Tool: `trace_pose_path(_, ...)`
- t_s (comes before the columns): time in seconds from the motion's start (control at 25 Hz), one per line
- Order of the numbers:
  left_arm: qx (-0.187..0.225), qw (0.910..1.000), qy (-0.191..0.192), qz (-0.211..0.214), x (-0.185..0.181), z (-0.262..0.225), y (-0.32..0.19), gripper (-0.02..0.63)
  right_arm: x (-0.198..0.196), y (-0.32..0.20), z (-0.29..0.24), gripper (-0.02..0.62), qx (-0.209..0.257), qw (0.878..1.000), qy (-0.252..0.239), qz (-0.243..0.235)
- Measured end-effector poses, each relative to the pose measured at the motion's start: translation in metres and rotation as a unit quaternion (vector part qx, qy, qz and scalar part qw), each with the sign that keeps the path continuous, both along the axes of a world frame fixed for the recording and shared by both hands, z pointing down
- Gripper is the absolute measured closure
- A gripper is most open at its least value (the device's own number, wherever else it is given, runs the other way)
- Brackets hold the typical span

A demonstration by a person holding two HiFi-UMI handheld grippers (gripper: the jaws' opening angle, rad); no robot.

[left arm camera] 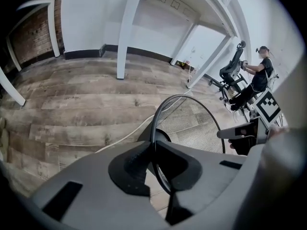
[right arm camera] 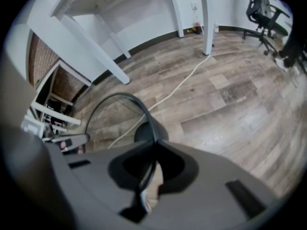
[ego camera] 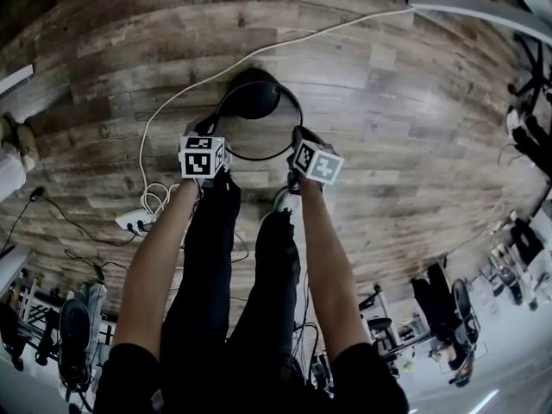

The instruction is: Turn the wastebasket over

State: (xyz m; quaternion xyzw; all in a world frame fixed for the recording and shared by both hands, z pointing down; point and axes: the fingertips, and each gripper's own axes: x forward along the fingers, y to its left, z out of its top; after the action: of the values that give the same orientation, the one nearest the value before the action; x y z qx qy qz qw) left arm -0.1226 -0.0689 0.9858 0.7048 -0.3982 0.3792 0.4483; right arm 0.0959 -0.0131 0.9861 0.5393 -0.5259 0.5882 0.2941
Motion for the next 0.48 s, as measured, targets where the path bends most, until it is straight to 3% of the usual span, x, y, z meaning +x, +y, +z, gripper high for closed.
trace_pose_path(0.32, 0.005, 1.0, 0.002, -0.005, -0.0012, 0.0056, -0.0029, 0.543, -0.0009, -0.0026, 0.0054, 0.548, 0.009, 1.0, -0.007, 0.006)
trace_pose_path(0.48, 0.001, 0.9999, -0.012, -0.006, -0.0034, 0.0083, -0.0006, 0.54, -0.0035, 0.0001, 0.0074, 0.546, 0.007, 1.0, 0.021, -0.021)
